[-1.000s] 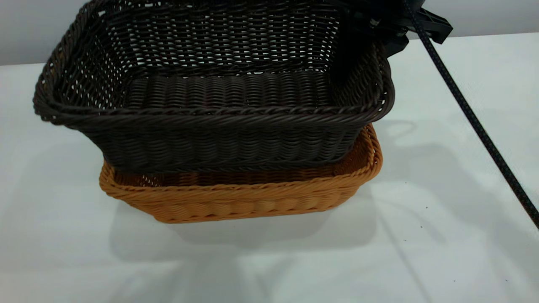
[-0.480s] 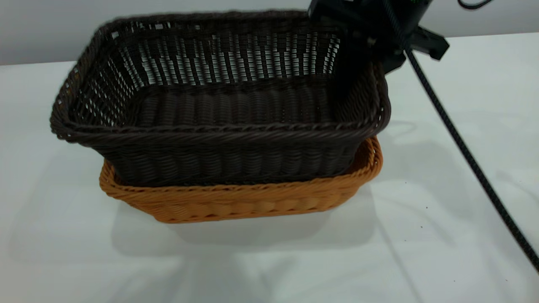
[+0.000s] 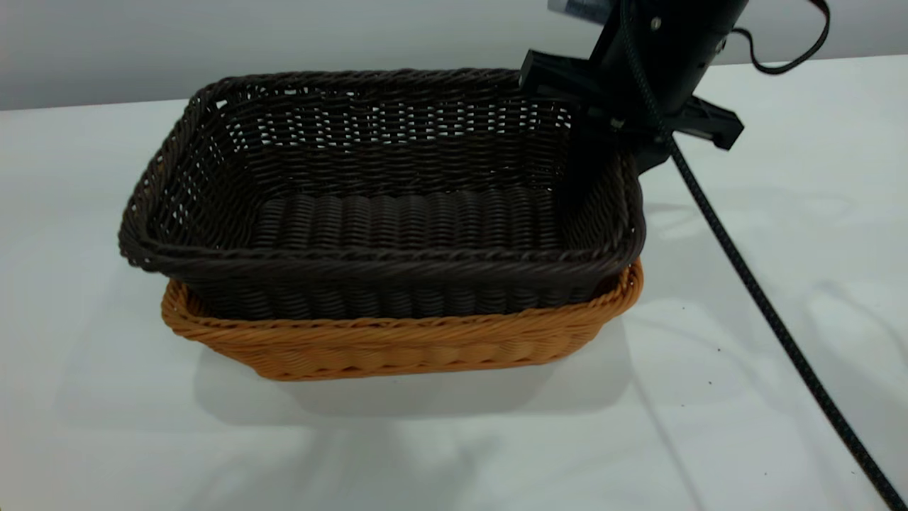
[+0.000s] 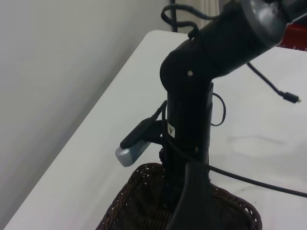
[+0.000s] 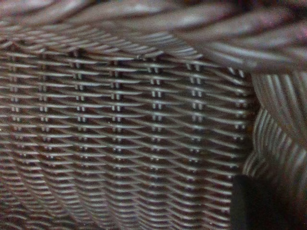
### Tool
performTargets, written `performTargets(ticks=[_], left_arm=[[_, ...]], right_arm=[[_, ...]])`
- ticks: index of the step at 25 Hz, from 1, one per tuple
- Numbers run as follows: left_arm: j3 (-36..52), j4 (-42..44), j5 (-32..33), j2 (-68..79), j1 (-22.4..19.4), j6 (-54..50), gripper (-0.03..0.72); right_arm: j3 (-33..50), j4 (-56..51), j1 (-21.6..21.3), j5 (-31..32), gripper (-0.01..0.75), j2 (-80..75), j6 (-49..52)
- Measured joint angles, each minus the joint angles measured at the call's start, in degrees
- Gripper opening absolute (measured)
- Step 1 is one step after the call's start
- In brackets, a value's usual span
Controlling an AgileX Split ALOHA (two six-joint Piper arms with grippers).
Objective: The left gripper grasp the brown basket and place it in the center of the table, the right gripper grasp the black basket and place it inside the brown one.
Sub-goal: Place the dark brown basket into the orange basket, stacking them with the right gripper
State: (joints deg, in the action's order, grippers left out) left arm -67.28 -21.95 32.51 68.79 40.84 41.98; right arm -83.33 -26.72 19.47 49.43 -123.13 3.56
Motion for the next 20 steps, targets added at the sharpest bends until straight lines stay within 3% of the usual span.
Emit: performTargets(ticks=[12,14,20], left_arm=[[0.0,0.0,0.0,0.0,0.0,0.0,0.49],[0.0,0.0,0.0,0.0,0.0,0.0,0.49],[0.0,0.0,0.0,0.0,0.0,0.0,0.49]], right_arm=[[0.0,0.2,0.0,0.3,0.129,-0.1,-3.1],[0.0,0.2,0.0,1.6,0.169,0.0,-5.2],[0.0,0.3,0.0,3.7,0.408,1.3,-6.7]])
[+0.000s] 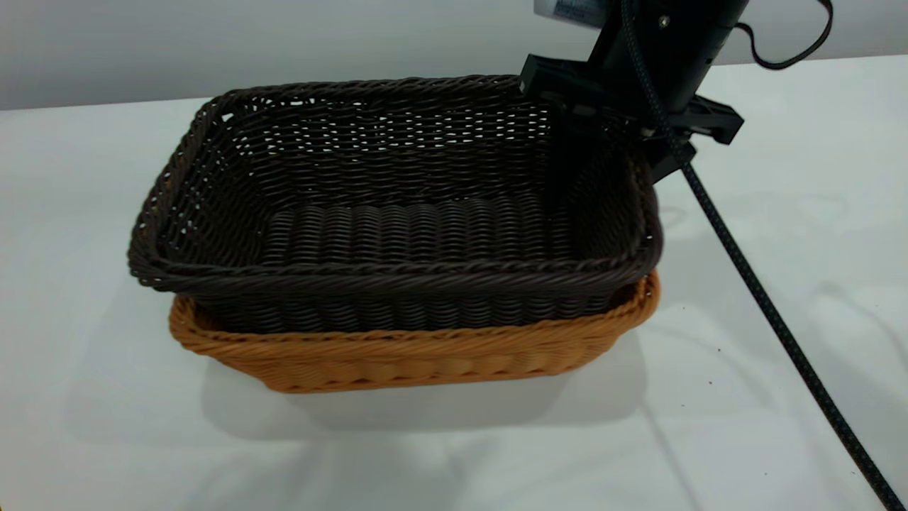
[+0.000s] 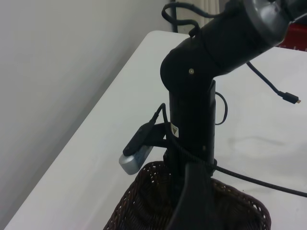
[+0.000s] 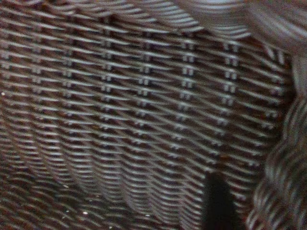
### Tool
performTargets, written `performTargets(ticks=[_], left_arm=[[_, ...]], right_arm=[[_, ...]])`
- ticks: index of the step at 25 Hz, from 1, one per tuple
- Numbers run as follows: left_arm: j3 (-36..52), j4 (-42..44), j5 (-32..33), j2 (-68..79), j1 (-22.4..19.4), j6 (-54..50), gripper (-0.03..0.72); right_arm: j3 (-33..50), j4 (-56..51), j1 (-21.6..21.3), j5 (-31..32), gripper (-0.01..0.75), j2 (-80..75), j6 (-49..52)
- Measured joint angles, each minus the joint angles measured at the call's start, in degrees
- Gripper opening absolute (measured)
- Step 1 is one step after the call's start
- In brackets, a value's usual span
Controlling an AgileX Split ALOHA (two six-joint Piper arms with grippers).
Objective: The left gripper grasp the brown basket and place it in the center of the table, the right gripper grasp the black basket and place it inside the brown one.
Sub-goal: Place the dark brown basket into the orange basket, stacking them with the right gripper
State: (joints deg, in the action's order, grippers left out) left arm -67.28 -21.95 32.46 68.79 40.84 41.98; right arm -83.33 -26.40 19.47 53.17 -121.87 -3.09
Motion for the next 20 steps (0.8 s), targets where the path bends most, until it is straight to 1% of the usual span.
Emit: performTargets(ticks=[3,5,12,17,20], left_arm=[[0.0,0.0,-0.1,0.0,0.0,0.0,0.49],[0.0,0.0,-0.1,0.0,0.0,0.0,0.49],[0.0,0.0,-0.1,0.0,0.0,0.0,0.49],[0.0,0.0,-0.1,0.0,0.0,0.0,0.49],[0.0,0.0,-0.1,0.0,0.0,0.0,0.49]], right_arm=[[0.0,0.6,0.0,0.4,0.496,1.4,0.0],[0.0,1.6,0.0,0.4,0.523,2.7,0.0],[0.0,2.4,0.0,2.3,0.536,4.5,0.2],[-0.2,6.0,0.0,2.3,0.536,7.8,0.8],[-1.6,7.8,0.0,2.7,0.537,10.0,0.8]])
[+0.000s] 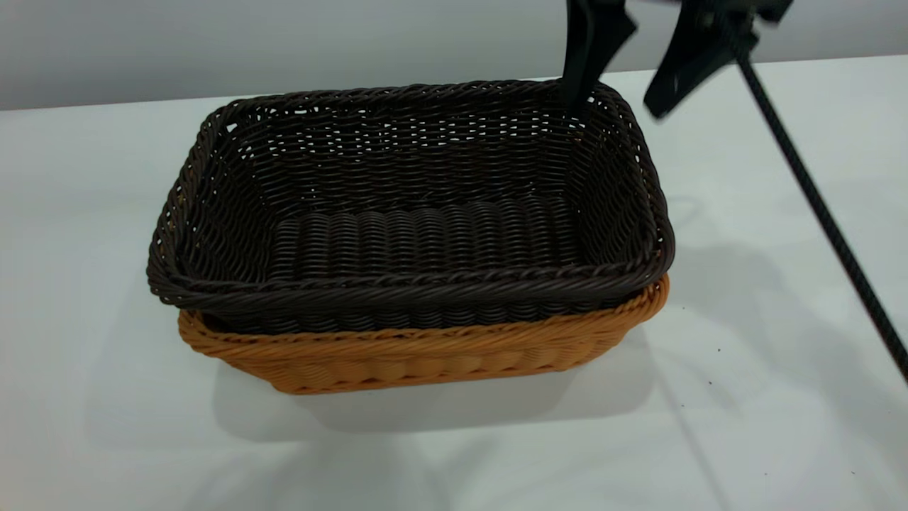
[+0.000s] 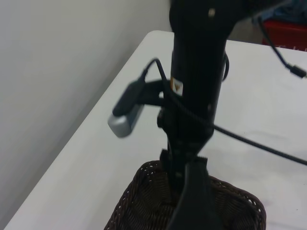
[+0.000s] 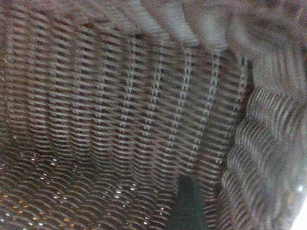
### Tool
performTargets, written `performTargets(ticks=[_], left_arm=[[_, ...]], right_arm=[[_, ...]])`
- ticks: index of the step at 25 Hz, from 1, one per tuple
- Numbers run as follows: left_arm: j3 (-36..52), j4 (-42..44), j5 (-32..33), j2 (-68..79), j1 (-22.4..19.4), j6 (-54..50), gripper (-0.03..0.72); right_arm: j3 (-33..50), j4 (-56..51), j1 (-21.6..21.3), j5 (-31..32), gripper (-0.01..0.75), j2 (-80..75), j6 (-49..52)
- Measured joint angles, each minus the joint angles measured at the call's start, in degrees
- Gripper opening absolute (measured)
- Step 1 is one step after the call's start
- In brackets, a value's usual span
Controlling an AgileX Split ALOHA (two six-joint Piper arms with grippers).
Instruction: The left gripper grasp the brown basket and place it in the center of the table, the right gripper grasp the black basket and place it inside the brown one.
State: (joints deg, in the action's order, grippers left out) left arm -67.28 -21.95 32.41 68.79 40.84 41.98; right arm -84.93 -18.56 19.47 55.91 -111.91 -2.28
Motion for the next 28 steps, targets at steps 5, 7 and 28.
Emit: performTargets(ticks=[5,7,28], left_arm=[[0.0,2.8,0.0,-0.2,-0.1,0.0,0.489],[0.0,5.0,0.1,-0.9,-0.1,0.0,0.48],[2.1,11.8,5.7,-15.2,-0.1,-12.7,0.001]], right_arm=[[-2.0,-0.6,0.0,0.7,0.528,5.1,-1.2],[-2.0,-0.6,0.0,0.7,0.506,7.9,-2.4],[-0.6,3.1,9.6,-8.9,0.001,40.1,-13.4]])
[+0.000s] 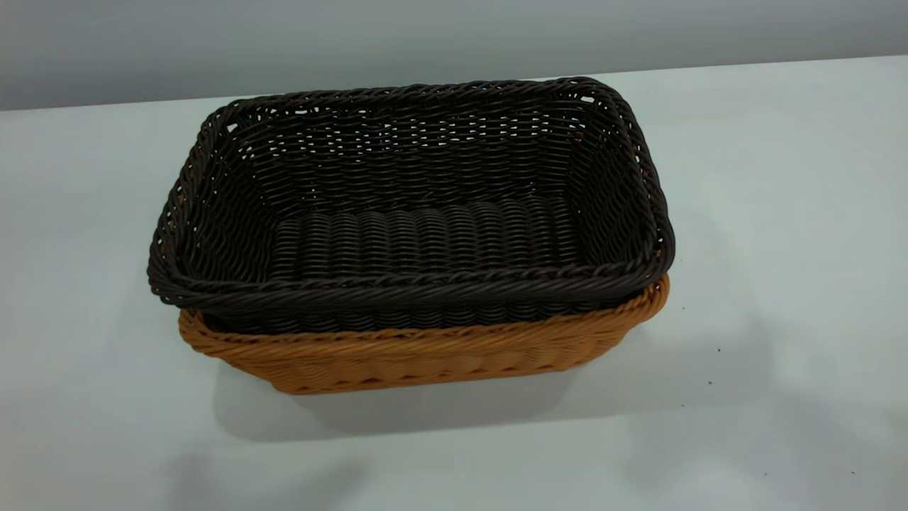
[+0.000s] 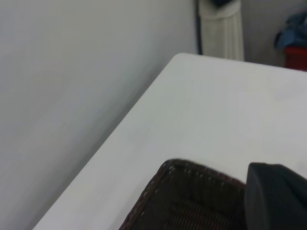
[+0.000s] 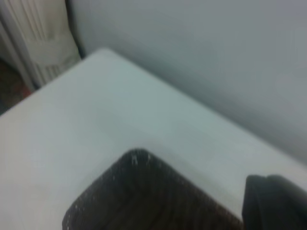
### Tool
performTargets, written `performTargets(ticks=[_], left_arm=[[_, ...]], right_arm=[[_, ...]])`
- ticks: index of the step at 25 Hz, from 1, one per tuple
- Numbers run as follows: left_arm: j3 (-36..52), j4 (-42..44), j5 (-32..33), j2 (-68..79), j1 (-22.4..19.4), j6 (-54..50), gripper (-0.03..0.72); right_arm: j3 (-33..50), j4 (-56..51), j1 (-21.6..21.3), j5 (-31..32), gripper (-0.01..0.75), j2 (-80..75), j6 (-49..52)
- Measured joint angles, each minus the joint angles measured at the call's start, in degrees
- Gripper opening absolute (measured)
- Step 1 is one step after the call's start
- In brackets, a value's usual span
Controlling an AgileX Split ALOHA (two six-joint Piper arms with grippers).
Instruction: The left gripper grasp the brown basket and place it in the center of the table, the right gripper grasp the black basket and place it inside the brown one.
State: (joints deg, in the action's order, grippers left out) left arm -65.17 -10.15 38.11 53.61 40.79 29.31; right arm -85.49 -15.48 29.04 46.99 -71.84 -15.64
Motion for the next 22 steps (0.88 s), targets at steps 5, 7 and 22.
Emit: performTargets(ticks=[5,7,22], left_arm=[[5.8,8.9,2.0,-6.6,0.0,-9.3,0.0],[8.4,12.1,2.5,-9.3,0.0,-12.9,0.0],[22.3,19.1,16.1,-26.8,0.0,-25.3,-0.001]], right_arm=[[4.8,9.0,6.2,-4.0,0.003,7.0,5.5],[7.6,13.5,8.4,-4.5,0.003,9.7,8.5],[32.1,21.3,12.9,-5.4,0.003,29.0,10.4]])
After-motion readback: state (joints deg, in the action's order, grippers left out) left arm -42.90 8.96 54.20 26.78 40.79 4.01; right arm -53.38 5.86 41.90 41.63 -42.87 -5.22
